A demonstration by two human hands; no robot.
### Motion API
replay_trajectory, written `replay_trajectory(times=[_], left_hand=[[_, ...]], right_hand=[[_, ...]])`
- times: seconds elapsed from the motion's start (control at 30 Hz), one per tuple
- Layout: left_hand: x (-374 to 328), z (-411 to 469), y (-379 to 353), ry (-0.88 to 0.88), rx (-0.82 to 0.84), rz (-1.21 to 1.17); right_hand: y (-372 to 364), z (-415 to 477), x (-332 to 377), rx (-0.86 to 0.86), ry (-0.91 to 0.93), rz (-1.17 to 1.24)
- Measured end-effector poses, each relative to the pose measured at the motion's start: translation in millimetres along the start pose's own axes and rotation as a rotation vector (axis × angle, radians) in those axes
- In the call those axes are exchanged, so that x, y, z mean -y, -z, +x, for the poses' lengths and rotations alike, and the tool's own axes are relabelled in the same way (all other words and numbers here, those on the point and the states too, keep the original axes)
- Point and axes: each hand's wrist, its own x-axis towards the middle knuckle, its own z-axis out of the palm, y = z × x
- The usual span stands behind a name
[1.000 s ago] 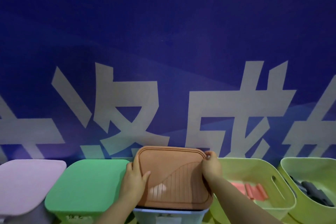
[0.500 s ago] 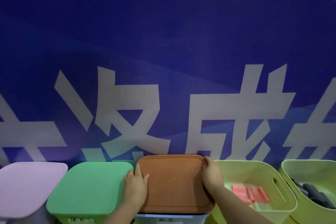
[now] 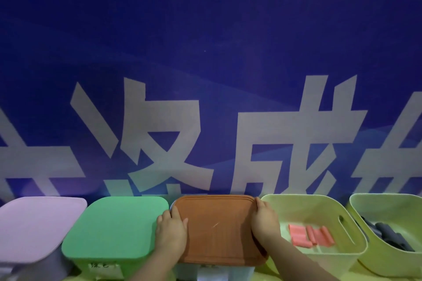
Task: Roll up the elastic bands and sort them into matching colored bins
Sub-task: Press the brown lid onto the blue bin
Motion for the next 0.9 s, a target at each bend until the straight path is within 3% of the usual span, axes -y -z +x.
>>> replay_trajectory(times=[0.9], left_hand=[[2.1, 3.3, -4.1, -0.016, -0.013, -0.025]], right_hand=[[-10.9, -7.3, 2.0, -0.019, 0.029, -0.262]])
